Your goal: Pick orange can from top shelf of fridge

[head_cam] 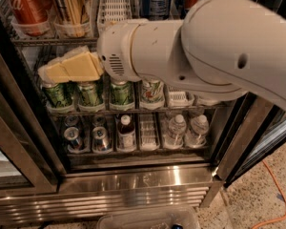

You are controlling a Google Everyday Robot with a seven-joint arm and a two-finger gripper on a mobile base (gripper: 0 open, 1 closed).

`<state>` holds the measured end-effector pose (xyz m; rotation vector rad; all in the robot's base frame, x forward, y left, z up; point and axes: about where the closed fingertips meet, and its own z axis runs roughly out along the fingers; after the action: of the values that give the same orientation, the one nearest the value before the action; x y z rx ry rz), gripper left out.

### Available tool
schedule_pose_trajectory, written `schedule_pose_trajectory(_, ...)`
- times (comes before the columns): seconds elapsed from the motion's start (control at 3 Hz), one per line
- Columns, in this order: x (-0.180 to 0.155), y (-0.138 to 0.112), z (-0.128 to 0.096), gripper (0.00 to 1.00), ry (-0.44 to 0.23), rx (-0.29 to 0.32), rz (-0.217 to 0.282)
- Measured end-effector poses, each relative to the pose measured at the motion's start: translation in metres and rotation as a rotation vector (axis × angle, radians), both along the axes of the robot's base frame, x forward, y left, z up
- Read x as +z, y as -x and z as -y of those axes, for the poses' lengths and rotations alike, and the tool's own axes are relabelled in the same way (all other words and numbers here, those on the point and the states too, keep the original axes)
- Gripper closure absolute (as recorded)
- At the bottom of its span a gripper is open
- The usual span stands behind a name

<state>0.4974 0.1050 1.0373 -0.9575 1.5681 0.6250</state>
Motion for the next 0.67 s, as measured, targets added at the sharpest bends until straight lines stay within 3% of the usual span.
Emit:
schedule_pose_trajectory(0.33,0.0055,-0.0098,-0.0219,0.0,-0.059,0.006,0.035)
schedule_pose_trajectory(0.67,0.0094,-0.0187,-0.0269,0.0,-0.094,-0.024,0.056)
